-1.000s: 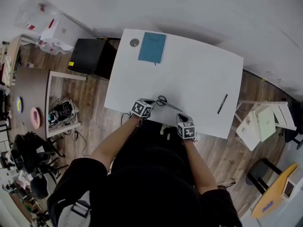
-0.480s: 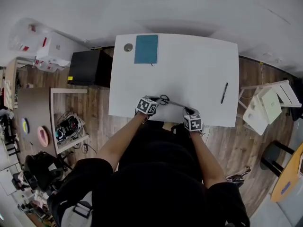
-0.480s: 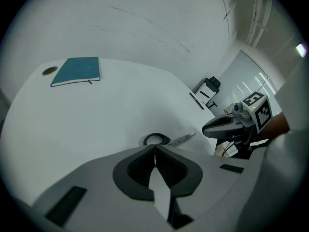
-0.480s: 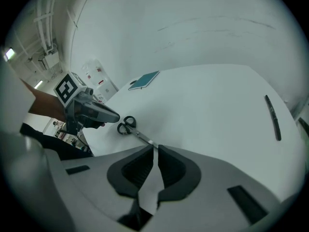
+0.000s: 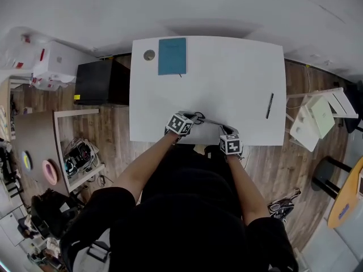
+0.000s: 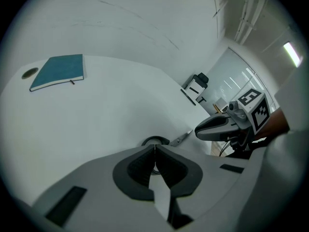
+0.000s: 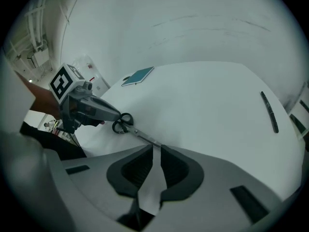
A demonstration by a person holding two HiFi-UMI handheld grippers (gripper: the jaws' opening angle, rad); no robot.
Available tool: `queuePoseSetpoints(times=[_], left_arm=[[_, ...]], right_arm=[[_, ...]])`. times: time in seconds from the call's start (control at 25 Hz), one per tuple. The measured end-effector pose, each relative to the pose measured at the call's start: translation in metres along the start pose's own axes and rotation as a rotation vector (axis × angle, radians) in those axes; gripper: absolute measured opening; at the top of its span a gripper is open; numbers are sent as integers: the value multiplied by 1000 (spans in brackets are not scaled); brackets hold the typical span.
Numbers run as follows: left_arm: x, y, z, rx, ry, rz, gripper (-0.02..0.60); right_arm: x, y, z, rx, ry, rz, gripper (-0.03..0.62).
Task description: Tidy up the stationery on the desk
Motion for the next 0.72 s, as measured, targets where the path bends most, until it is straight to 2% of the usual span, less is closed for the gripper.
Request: queuePoseSetpoints(times=[0.36, 0.72], left_arm=[[1, 1, 5, 20, -25, -8, 17], [4, -9, 6, -5, -23, -6, 17]], right_arm=[[9, -12, -5, 28, -34, -9, 44], [8, -8, 7, 69, -46, 0, 44]])
Point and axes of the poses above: the fingertips, and each gripper's own axes: x forward along the fingers, z to its right, y out of its top, the point moved 1 cm from there along -x, backward along the fingers, and after that the axes turned 1 degree about z, right-handed, at the moved point
